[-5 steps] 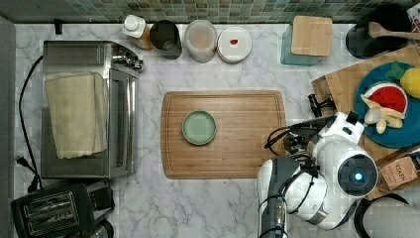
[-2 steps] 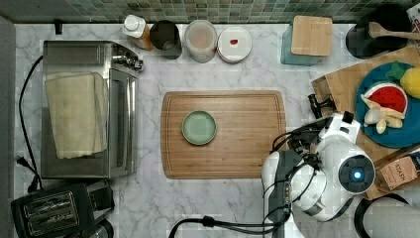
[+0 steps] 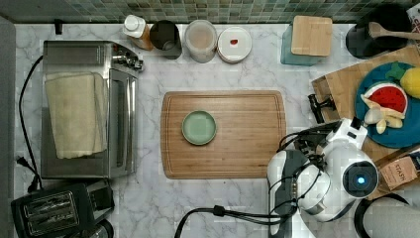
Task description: Open the drawer.
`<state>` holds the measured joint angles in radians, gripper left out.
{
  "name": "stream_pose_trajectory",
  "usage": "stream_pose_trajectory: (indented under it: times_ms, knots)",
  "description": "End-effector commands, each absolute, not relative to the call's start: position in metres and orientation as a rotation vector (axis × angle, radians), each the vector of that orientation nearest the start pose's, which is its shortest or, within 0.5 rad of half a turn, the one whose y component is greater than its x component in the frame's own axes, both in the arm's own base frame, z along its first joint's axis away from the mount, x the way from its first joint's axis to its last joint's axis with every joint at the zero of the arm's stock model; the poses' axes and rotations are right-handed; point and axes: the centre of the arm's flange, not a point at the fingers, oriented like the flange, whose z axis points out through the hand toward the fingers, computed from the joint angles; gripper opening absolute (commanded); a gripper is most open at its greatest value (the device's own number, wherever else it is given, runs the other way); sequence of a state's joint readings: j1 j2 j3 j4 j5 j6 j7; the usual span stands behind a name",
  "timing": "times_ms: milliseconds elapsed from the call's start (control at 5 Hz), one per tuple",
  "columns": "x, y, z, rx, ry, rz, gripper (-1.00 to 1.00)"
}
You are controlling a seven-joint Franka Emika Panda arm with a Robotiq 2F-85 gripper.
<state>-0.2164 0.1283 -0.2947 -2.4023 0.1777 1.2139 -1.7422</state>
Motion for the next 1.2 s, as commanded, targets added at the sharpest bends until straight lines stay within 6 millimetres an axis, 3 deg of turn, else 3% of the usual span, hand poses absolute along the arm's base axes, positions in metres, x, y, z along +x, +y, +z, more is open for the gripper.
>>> stream_pose_trajectory:
  times_ms: [200, 600, 800, 1200]
  knots:
    - [0.458, -0.284, 0.281, -3.224, -0.407, -0.435, 1.00]
    - [0.457, -0.291, 0.249, -3.272, -0.442, -0.384, 1.00]
    - [0.455, -0.299, 0.245, -3.253, -0.544, -0.344, 1.00]
    - [0.446, -0.266, 0.257, -3.123, -0.767, -0.256, 1.00]
